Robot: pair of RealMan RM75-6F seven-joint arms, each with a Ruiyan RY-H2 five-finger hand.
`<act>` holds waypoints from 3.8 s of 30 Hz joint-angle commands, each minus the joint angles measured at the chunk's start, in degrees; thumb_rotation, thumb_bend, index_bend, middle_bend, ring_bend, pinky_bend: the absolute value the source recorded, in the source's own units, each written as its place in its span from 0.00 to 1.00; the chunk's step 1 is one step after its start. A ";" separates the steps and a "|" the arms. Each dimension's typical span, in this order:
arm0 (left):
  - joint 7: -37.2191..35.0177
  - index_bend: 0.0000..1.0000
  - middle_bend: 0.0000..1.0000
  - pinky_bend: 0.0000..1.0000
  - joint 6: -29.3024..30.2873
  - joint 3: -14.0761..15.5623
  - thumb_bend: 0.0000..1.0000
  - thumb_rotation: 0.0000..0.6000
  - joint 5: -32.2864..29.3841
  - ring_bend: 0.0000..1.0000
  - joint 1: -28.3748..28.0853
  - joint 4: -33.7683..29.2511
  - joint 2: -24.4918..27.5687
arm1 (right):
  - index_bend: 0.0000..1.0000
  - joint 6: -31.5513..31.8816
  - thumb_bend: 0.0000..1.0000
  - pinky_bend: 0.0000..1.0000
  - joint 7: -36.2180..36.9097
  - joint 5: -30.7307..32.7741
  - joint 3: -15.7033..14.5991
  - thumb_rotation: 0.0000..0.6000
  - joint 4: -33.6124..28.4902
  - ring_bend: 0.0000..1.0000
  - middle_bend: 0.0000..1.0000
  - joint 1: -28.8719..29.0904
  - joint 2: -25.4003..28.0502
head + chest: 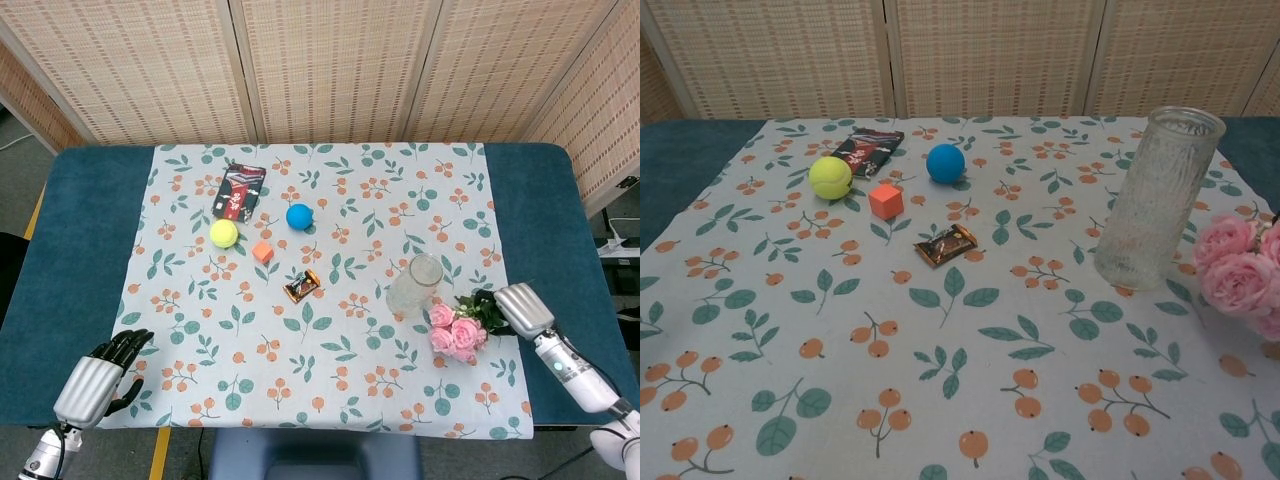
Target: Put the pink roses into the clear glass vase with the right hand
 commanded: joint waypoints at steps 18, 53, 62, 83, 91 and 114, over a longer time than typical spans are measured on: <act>-0.69 0.10 0.13 0.36 0.26 -0.09 0.38 1.00 -0.11 0.15 0.05 -0.37 0.36 | 0.93 15.06 0.62 1.00 5.20 -0.31 -2.56 1.00 -56.88 0.94 0.90 -5.26 29.96; -0.93 0.10 0.13 0.36 0.64 -0.19 0.38 1.00 -0.14 0.15 0.22 -0.42 0.60 | 0.93 -3.42 0.63 1.00 15.95 14.90 14.34 1.00 -72.82 0.94 0.90 5.51 32.93; -0.77 0.10 0.13 0.36 0.63 -0.15 0.38 1.00 -0.01 0.15 0.23 -0.41 0.54 | 0.93 -6.38 0.63 1.00 21.83 14.20 14.91 1.00 -67.33 0.94 0.90 6.05 31.15; -0.84 0.11 0.13 0.36 0.64 -0.09 0.38 1.00 0.08 0.15 0.28 -0.39 0.55 | 0.49 -13.84 0.25 1.00 31.01 11.48 12.72 1.00 -53.86 0.92 0.90 7.23 26.65; -0.90 0.11 0.13 0.36 0.61 -0.23 0.38 1.00 -0.25 0.15 0.34 -0.34 0.56 | 0.00 -11.44 0.11 1.00 31.36 7.17 10.43 1.00 -50.57 0.90 0.90 6.65 26.34; -1.64 0.11 0.13 0.36 1.68 -1.09 0.38 1.00 -1.10 0.15 0.68 0.04 0.78 | 0.00 15.45 0.09 0.87 -52.07 16.90 8.71 1.00 -52.77 0.45 0.51 -14.32 21.45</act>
